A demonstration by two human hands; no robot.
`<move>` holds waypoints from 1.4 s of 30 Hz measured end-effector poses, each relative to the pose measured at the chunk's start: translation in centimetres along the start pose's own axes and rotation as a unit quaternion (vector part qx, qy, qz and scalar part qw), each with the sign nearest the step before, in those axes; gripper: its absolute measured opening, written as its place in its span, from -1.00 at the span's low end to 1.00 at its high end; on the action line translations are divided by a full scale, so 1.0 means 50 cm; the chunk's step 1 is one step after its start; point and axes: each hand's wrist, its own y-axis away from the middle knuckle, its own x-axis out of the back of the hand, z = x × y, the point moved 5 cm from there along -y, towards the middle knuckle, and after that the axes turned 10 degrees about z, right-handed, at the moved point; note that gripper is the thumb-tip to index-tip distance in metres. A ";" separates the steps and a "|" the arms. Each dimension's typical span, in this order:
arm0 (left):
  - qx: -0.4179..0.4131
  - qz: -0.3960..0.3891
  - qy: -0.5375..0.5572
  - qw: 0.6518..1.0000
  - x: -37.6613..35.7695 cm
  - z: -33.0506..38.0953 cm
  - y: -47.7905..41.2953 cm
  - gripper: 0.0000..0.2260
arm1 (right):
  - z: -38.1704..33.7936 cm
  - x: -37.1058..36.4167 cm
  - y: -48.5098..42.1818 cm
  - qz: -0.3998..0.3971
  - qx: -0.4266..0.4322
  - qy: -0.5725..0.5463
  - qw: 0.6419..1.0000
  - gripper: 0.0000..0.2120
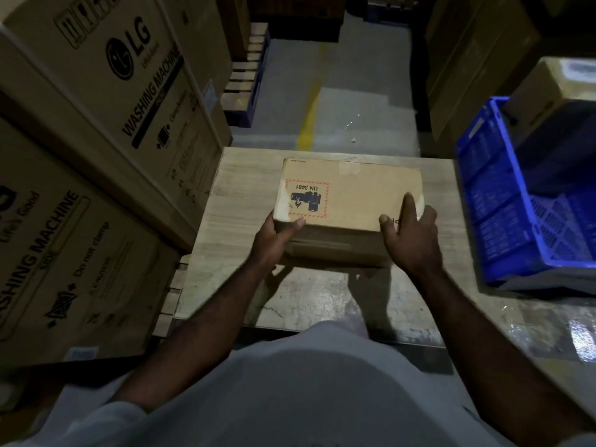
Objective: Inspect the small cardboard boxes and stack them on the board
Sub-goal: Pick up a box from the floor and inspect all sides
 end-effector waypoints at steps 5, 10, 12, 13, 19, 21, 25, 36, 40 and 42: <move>-0.042 -0.014 -0.002 0.999 0.005 0.045 0.020 -0.35 | 0.002 0.014 0.004 0.009 -0.006 -0.009 1.000 -0.27; -0.135 -0.022 -0.020 0.990 0.017 0.143 0.045 -0.23 | 0.042 0.014 -0.011 -0.022 -0.022 -0.120 0.992 -0.14; -0.181 -0.029 -0.042 0.982 0.023 0.190 0.049 -0.13 | 0.047 0.009 -0.012 -0.069 -0.029 -0.188 0.979 -0.07; -0.206 -0.036 -0.050 0.977 0.023 0.214 0.053 -0.12 | 0.052 -0.003 -0.012 -0.095 -0.033 -0.204 0.974 -0.04; -0.368 -0.064 -0.231 0.898 -0.042 0.300 0.096 -0.14 | 0.097 -0.096 0.006 -0.136 -0.083 -0.248 0.956 0.09; -0.410 -0.076 -0.309 0.855 -0.076 0.290 0.114 -0.13 | 0.103 -0.100 0.019 -0.136 -0.084 -0.246 0.956 0.06; -0.479 -0.106 -0.408 0.770 -0.145 0.257 0.159 -0.09 | 0.149 -0.098 0.024 -0.136 -0.066 -0.193 0.970 -0.13; -0.531 -0.042 -0.493 0.687 -0.234 0.213 0.196 -0.23 | 0.140 0.111 0.085 0.096 -0.020 -0.183 0.978 -0.13; -0.488 -0.006 -0.512 0.707 -0.195 0.205 0.159 -0.16 | 0.059 0.175 0.129 0.181 0.143 -0.060 0.971 -0.19; -0.481 -0.012 -0.522 0.704 -0.189 0.199 0.154 -0.10 | 0.021 0.168 0.137 0.142 0.191 -0.007 0.971 -0.15</move>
